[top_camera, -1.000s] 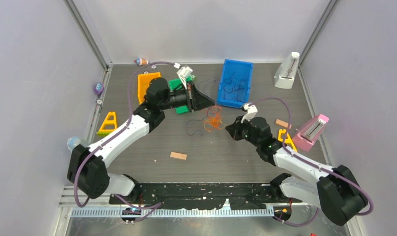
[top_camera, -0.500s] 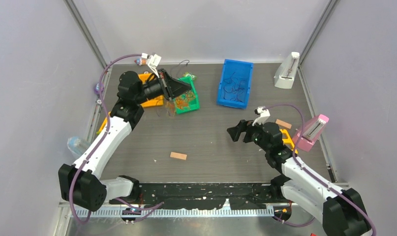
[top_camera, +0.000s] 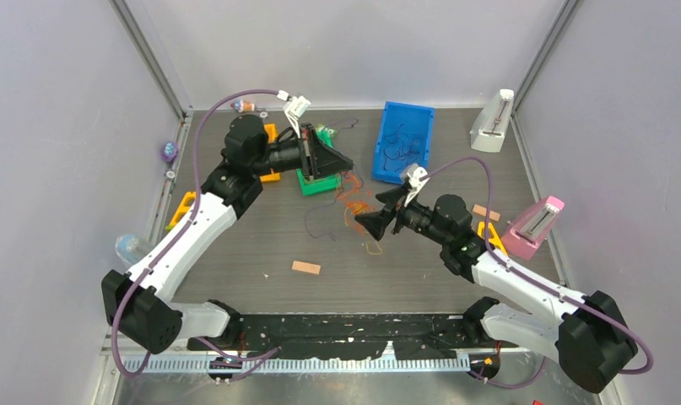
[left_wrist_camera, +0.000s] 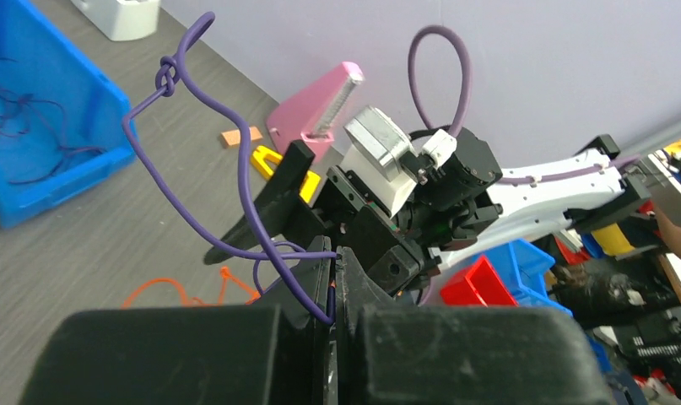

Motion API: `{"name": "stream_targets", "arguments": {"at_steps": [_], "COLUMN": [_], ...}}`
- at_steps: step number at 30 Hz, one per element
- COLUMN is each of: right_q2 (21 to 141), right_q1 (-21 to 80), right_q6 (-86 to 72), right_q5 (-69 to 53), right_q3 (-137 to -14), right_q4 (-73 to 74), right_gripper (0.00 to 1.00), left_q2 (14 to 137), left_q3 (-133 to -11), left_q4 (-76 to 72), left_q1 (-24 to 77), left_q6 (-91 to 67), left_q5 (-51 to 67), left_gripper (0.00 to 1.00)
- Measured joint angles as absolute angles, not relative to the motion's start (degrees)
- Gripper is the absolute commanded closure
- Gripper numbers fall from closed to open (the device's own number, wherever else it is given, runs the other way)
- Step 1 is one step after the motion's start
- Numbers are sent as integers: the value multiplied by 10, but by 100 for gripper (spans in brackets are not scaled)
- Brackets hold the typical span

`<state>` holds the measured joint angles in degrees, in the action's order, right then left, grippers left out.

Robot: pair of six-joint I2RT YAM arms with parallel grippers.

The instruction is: Untangle the cables

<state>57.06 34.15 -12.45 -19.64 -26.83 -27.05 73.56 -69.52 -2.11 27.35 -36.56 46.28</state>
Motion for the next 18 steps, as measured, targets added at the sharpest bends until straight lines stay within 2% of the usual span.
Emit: {"name": "stream_targets", "arguments": {"at_steps": [9,10,11,12,13,14,15,16,18], "right_q2": [639,644,648,650,652,653,655,656,655], "right_q1": [390,394,396,398,399,399,399,399,399], "right_q6": [-83,-80,-78,-75,-71,-69,-66,-69,-71], "right_q5": [-217,-220,-221,-222,-222,-222,-222,-220,-211], "right_q3": [-329,-334,-337,-341,-345,-350,-353,-357,-357], "right_q4": [-284,-284,-285,-285,-286,-286,-287,-289,-294], "right_gripper": [1,6,19,28,46,56,74,87,94], "left_q2": [747,749,751,753,754,754,754,754,754], "left_q3": [-729,-735,-742,-748,-753,-757,-760,-763,-769], "left_q4": [6,13,18,23,26,30,33,35,42], "left_q1": [327,328,329,329,329,329,329,329,329], "left_q6": [-356,-355,-354,-353,-353,-353,-352,-352,-350], "left_q5": [472,475,477,479,481,482,484,486,489], "left_gripper": [100,100,100,100,100,100,100,100,100]}}
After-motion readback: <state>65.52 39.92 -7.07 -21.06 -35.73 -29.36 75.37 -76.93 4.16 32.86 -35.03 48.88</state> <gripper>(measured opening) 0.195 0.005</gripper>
